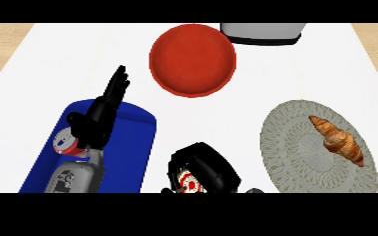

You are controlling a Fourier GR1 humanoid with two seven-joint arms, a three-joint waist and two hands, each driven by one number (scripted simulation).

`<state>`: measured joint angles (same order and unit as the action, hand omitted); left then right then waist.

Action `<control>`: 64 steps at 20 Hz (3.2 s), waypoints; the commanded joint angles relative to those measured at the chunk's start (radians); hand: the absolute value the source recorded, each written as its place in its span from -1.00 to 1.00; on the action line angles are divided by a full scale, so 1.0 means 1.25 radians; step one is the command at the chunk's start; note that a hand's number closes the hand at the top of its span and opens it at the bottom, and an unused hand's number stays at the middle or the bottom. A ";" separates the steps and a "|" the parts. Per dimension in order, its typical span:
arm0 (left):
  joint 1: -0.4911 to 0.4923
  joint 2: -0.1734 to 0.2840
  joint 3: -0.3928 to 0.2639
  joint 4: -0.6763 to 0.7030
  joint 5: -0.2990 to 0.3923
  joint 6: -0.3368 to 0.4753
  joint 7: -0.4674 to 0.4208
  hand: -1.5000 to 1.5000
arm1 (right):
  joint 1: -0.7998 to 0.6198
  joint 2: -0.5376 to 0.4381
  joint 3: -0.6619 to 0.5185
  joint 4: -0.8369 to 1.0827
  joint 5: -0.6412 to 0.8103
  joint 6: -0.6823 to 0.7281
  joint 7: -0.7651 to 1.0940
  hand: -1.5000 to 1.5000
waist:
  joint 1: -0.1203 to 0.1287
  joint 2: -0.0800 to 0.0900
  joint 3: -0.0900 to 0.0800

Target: Pick the cupcake from the placemat and place it in the bowl

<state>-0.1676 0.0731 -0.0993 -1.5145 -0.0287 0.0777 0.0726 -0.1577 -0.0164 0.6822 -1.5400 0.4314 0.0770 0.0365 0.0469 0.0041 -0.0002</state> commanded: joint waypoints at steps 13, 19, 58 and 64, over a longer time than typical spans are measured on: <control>0.008 -0.019 0.013 0.014 -0.017 0.032 -0.006 0.00 | -0.483 0.013 0.164 -0.214 0.057 -0.358 0.495 1.00 | -0.031 -0.008 -0.001; 0.016 -0.003 0.013 -0.008 -0.007 0.004 0.007 0.00 | -0.734 0.013 0.049 -0.130 -0.003 -0.344 0.648 1.00 | -0.023 -0.006 -0.001; 0.002 -0.010 0.019 -0.020 -0.017 -0.013 0.009 0.00 | -0.870 -0.014 -0.282 0.929 -0.021 -0.312 0.039 1.00 | -0.008 0.009 0.000; -0.033 -0.013 0.030 0.016 -0.018 -0.010 0.012 0.00 | -0.866 -0.009 -0.348 0.987 -0.084 -0.216 -0.126 -1.00 | 0.001 0.014 0.000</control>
<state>-0.1893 0.0610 -0.0653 -1.5211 -0.0432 0.0581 0.0840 -1.2287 -0.0294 0.3062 -0.3507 0.3746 -0.2505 -0.0161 0.0430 0.0193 0.0001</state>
